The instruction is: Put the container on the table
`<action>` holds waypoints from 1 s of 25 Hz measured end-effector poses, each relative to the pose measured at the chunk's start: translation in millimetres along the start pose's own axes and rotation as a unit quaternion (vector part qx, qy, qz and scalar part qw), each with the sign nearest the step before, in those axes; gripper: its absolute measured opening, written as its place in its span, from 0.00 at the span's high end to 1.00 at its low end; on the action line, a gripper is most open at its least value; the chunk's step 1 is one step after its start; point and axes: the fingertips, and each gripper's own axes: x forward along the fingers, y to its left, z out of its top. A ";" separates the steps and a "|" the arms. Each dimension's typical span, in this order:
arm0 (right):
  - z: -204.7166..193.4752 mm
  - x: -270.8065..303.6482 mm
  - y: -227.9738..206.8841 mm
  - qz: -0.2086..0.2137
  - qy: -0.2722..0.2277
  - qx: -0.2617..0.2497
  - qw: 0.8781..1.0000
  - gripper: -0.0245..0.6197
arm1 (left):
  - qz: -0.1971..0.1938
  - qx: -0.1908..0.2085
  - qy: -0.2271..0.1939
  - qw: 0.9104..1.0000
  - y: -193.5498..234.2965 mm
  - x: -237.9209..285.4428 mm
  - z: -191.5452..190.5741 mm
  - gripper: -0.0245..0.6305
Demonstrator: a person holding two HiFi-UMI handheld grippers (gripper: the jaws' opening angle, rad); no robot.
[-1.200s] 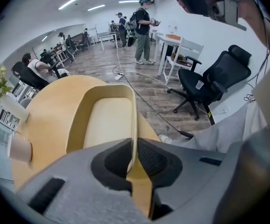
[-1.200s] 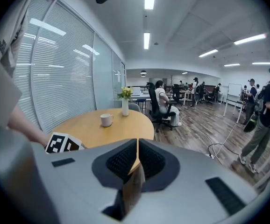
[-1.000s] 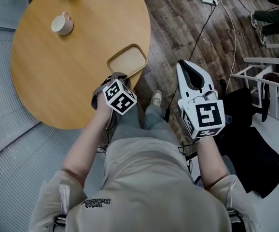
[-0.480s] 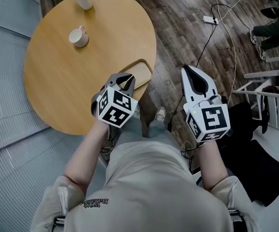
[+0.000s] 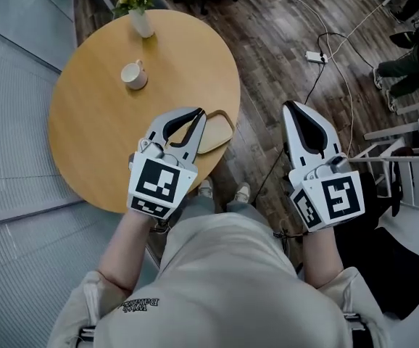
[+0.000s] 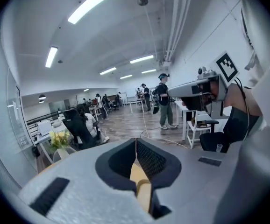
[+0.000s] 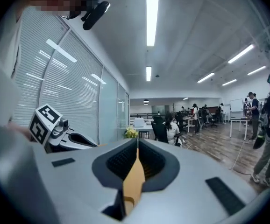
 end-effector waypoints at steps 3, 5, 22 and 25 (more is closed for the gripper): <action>17.8 -5.0 4.1 0.001 -0.019 -0.010 1.000 0.91 | 0.026 0.011 -0.056 0.998 10.5 -17.5 35.5 0.93; 26.9 -7.7 4.7 -0.002 -0.029 -0.014 0.999 0.91 | 0.042 0.006 -0.091 0.995 16.0 -29.9 58.1 0.93; 56.8 -36.0 16.0 0.011 -0.092 -0.015 0.996 0.91 | 0.064 0.011 -0.155 0.986 16.3 -76.3 102.3 0.93; 46.1 -36.3 20.5 0.016 -0.081 -0.018 0.996 0.91 | 0.066 0.002 -0.149 0.987 15.1 -77.2 90.8 0.93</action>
